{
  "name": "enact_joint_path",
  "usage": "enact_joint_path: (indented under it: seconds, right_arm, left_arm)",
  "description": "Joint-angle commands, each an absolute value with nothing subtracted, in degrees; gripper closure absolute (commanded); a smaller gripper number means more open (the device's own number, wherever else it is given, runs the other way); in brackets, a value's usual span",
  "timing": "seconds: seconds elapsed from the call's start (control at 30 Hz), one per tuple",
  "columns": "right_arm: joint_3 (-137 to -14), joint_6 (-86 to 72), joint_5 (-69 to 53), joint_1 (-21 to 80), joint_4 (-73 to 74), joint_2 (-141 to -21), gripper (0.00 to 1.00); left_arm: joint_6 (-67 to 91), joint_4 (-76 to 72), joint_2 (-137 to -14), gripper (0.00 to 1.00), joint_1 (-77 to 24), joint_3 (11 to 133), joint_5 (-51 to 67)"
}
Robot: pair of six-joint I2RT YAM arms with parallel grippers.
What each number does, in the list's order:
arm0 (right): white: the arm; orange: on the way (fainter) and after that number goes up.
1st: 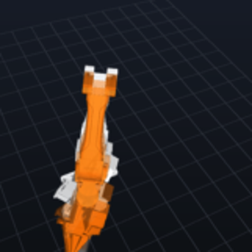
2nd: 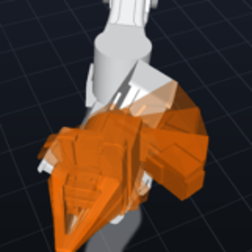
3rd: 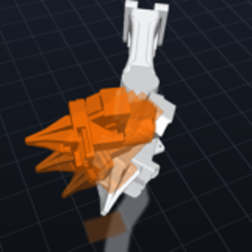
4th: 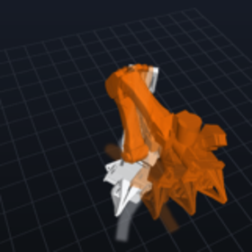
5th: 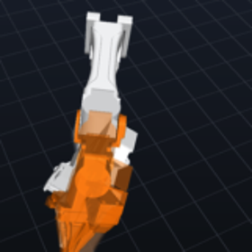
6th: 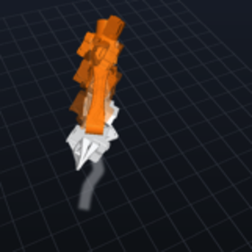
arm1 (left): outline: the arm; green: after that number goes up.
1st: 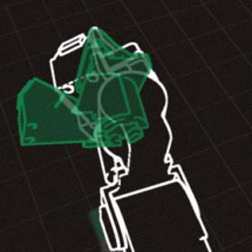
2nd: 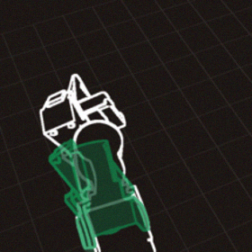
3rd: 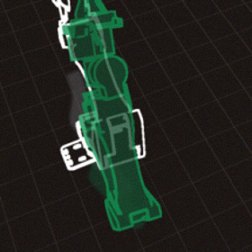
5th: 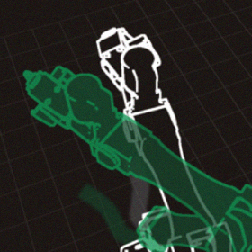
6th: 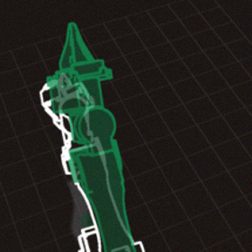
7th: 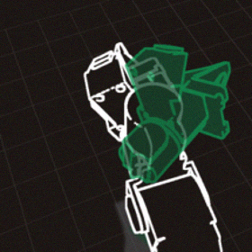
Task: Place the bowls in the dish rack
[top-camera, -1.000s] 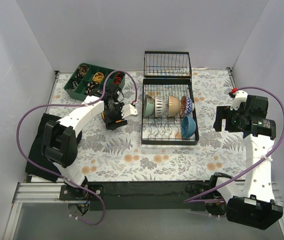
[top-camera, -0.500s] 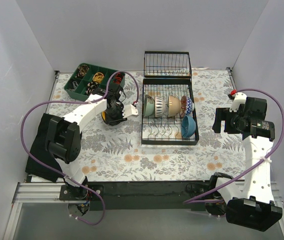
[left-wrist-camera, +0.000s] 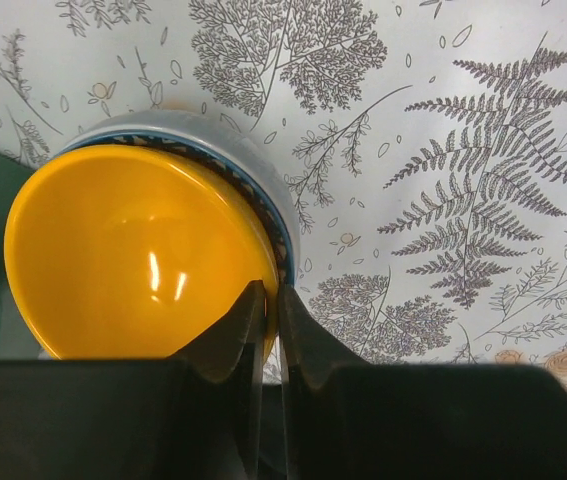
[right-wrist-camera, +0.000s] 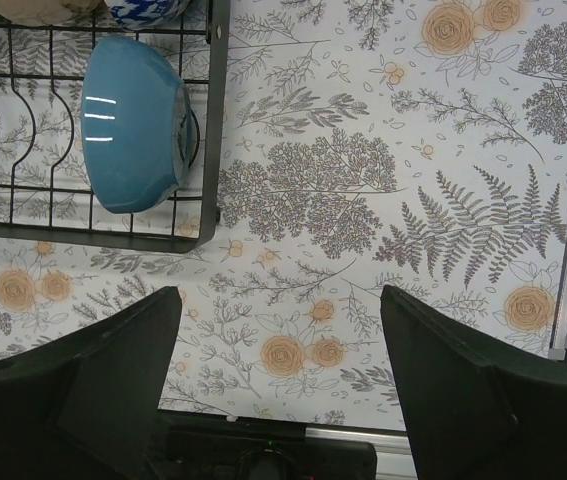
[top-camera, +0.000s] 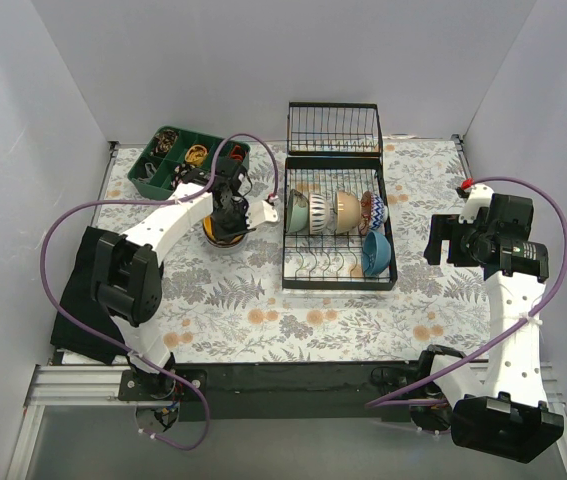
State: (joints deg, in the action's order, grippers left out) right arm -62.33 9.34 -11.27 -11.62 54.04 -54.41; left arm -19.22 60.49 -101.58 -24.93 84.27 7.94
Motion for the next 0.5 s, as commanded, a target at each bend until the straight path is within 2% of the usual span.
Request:
enact_joint_path:
  seconds: [0.0, 0.23, 0.47]
  right_arm:
    - [-61.6, 8.9, -11.5, -11.9, 52.0, -54.0, 0.11]
    - [-61.3, 8.4, -11.5, -11.9, 51.8, -53.6, 0.11]
    - [-61.7, 8.5, -10.5, -11.9, 52.1, -53.2, 0.11]
  left_arm:
    - [-18.5, 61.4, -99.4, 1.0, -24.6, 88.9, 8.4]
    - [-17.0, 59.7, -97.2, 1.0, -24.6, 88.7, 8.8]
    - [-13.6, 61.2, -93.5, 1.0, -25.3, 94.7, 12.2]
